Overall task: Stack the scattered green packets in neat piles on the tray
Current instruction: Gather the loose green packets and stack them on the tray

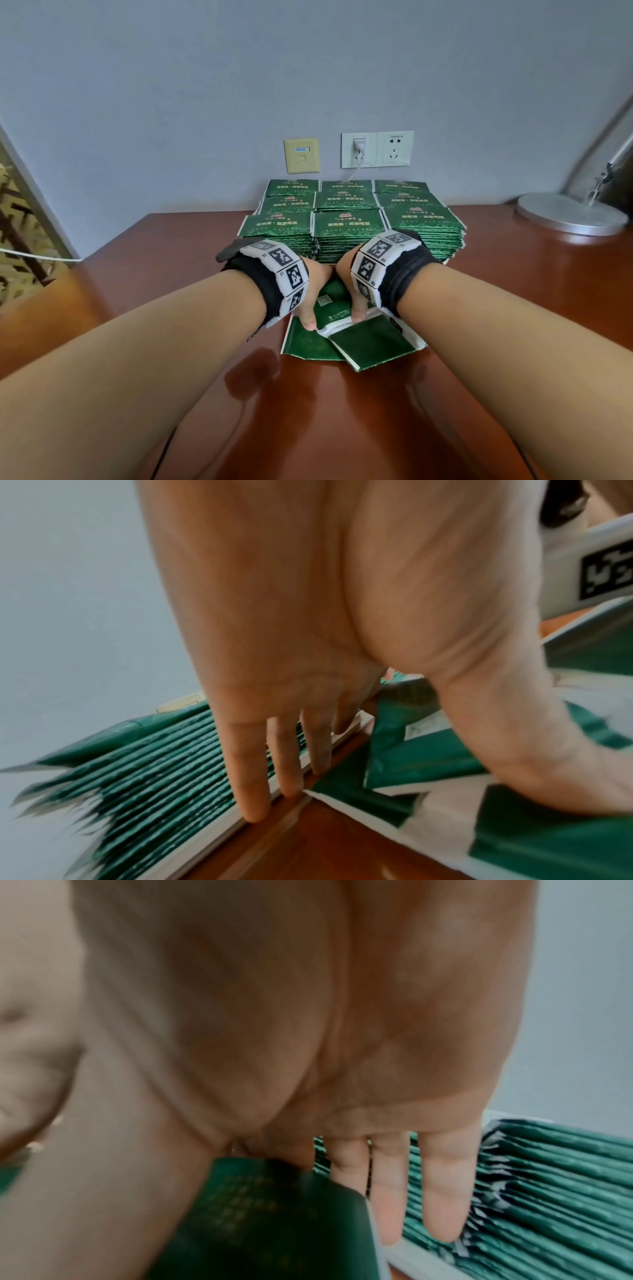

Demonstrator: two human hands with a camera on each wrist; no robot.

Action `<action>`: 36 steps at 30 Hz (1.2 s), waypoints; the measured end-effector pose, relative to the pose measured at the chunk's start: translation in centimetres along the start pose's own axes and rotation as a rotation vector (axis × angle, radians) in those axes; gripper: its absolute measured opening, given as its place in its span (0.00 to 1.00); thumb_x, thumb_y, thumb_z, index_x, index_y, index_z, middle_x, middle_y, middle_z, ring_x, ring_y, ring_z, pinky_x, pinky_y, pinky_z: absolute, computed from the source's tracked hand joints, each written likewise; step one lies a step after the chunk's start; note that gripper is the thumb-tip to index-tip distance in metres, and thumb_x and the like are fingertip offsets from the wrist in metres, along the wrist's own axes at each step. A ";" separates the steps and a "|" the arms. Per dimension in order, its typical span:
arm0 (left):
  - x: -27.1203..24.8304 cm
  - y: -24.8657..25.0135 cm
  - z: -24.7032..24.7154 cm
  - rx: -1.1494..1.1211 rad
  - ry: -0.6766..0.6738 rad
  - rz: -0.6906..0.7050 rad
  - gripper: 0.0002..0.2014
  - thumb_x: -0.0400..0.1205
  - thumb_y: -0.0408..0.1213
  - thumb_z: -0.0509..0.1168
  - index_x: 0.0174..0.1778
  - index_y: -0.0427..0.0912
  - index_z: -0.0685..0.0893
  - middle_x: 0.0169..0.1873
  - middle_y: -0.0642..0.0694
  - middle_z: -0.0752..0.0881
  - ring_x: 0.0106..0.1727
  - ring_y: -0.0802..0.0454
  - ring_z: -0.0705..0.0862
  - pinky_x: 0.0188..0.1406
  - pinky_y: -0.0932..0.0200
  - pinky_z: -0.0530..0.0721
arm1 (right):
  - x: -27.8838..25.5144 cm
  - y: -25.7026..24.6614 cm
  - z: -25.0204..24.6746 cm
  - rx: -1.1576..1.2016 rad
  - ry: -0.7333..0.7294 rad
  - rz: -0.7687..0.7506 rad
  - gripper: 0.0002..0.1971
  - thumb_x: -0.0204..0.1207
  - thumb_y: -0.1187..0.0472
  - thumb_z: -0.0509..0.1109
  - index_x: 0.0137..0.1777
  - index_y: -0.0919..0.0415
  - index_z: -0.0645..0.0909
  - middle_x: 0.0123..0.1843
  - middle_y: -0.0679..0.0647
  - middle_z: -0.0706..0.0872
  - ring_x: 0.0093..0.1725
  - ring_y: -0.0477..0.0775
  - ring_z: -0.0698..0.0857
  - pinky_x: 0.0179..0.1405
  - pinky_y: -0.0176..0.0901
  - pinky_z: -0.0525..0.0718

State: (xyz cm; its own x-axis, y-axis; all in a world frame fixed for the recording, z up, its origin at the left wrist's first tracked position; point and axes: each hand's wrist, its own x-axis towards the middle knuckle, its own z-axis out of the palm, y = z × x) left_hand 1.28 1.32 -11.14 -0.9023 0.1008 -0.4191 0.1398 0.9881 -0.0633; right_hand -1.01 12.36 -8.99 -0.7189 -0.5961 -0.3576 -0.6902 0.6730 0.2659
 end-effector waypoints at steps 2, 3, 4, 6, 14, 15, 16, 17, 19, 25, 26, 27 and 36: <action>0.0 0.0 -0.4 0.010 -0.043 -0.025 0.56 0.61 0.47 0.84 0.81 0.43 0.59 0.71 0.46 0.77 0.68 0.47 0.79 0.69 0.48 0.77 | 0.4 0.4 0.5 0.001 -0.020 -0.016 0.26 0.71 0.52 0.77 0.68 0.59 0.78 0.65 0.56 0.83 0.64 0.58 0.82 0.59 0.47 0.79; 0.0 0.2 -0.6 0.039 -0.056 -0.044 0.55 0.62 0.48 0.84 0.81 0.42 0.60 0.70 0.45 0.78 0.67 0.46 0.80 0.68 0.48 0.78 | 0.8 0.6 0.7 0.023 -0.021 -0.028 0.27 0.70 0.51 0.78 0.67 0.59 0.79 0.63 0.56 0.83 0.63 0.59 0.83 0.59 0.48 0.80; 0.1 0.3 -0.7 0.080 -0.058 -0.071 0.54 0.62 0.49 0.83 0.80 0.42 0.61 0.69 0.44 0.79 0.66 0.44 0.80 0.66 0.49 0.79 | 1.1 0.8 0.8 0.042 -0.016 -0.030 0.28 0.68 0.49 0.79 0.66 0.58 0.79 0.62 0.56 0.84 0.61 0.59 0.83 0.60 0.49 0.82; 0.1 0.6 -0.8 0.147 -0.060 -0.125 0.54 0.62 0.53 0.82 0.79 0.40 0.61 0.68 0.41 0.78 0.65 0.42 0.80 0.62 0.49 0.80 | 1.4 0.9 0.9 0.043 0.001 -0.057 0.32 0.62 0.43 0.81 0.65 0.55 0.79 0.56 0.53 0.85 0.56 0.59 0.85 0.59 0.54 0.83; -0.3 -0.7 -0.1 0.220 -0.020 -0.273 0.57 0.59 0.67 0.76 0.80 0.48 0.58 0.68 0.39 0.74 0.67 0.39 0.74 0.63 0.46 0.77 | 1.2 2.7 2.7 0.096 0.056 -0.047 0.40 0.54 0.32 0.78 0.61 0.56 0.76 0.52 0.53 0.86 0.49 0.60 0.86 0.52 0.57 0.85; -0.3 -0.6 0.0 0.225 -0.007 -0.282 0.56 0.58 0.68 0.76 0.78 0.49 0.60 0.66 0.40 0.74 0.65 0.39 0.74 0.63 0.44 0.77 | 0.8 2.9 2.9 0.131 0.057 -0.052 0.39 0.57 0.34 0.79 0.63 0.58 0.76 0.54 0.54 0.86 0.51 0.60 0.86 0.53 0.56 0.85; -0.3 -0.6 0.0 0.216 0.013 -0.287 0.54 0.57 0.68 0.77 0.76 0.49 0.63 0.65 0.40 0.73 0.64 0.40 0.73 0.63 0.42 0.77 | 0.4 3.1 3.2 0.162 0.060 -0.051 0.39 0.60 0.36 0.79 0.65 0.59 0.76 0.57 0.55 0.86 0.53 0.60 0.85 0.54 0.55 0.84; -0.3 -0.6 0.0 0.188 0.035 -0.284 0.51 0.59 0.66 0.77 0.75 0.50 0.65 0.64 0.40 0.73 0.64 0.40 0.72 0.64 0.43 0.76 | 0.1 3.4 3.4 0.186 0.065 -0.041 0.38 0.63 0.37 0.78 0.67 0.61 0.75 0.58 0.56 0.85 0.55 0.60 0.85 0.56 0.55 0.84; -0.5 -0.6 -0.1 0.103 0.093 -0.260 0.43 0.68 0.59 0.76 0.75 0.48 0.67 0.66 0.41 0.74 0.67 0.41 0.72 0.66 0.48 0.75 | -0.3 4.1 3.7 0.218 0.078 -0.015 0.35 0.68 0.40 0.76 0.68 0.63 0.75 0.60 0.56 0.85 0.56 0.60 0.84 0.57 0.52 0.83; -1.6 -1.2 -1.2 0.037 0.280 -0.217 0.19 0.79 0.45 0.70 0.62 0.38 0.79 0.54 0.44 0.82 0.54 0.46 0.80 0.49 0.58 0.76 | -1.5 6.7 3.3 0.307 0.225 0.099 0.17 0.69 0.48 0.76 0.50 0.59 0.81 0.43 0.52 0.84 0.42 0.55 0.83 0.34 0.39 0.77; -1.8 -1.6 -1.2 0.037 0.301 -0.230 0.14 0.79 0.43 0.70 0.54 0.39 0.79 0.47 0.45 0.80 0.48 0.47 0.78 0.44 0.58 0.75 | -1.7 7.1 3.1 0.322 0.253 0.119 0.15 0.69 0.50 0.77 0.48 0.58 0.81 0.42 0.52 0.84 0.40 0.54 0.82 0.30 0.37 0.75; -2.1 -2.0 -1.3 0.036 0.326 -0.246 0.11 0.79 0.42 0.70 0.47 0.40 0.77 0.41 0.47 0.77 0.43 0.49 0.76 0.40 0.59 0.73 | -1.8 7.4 3.0 0.337 0.279 0.133 0.13 0.69 0.51 0.76 0.48 0.57 0.80 0.42 0.51 0.84 0.40 0.54 0.82 0.28 0.36 0.73; -4.4 -3.4 0.7 -0.008 0.287 -0.234 0.17 0.72 0.44 0.76 0.38 0.49 0.71 0.43 0.49 0.79 0.45 0.48 0.79 0.43 0.55 0.79 | -2.8 6.1 4.0 0.314 0.047 0.066 0.17 0.68 0.55 0.78 0.54 0.58 0.78 0.49 0.50 0.83 0.48 0.54 0.82 0.36 0.37 0.78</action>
State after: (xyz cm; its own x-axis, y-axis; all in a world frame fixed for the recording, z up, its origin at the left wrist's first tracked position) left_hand 5.00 -2.59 -9.71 -0.9872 -0.1011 -0.1232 -0.0863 0.9890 -0.1205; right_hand -2.83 19.87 -9.93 -0.7695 -0.5612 -0.3049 -0.5880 0.8088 -0.0048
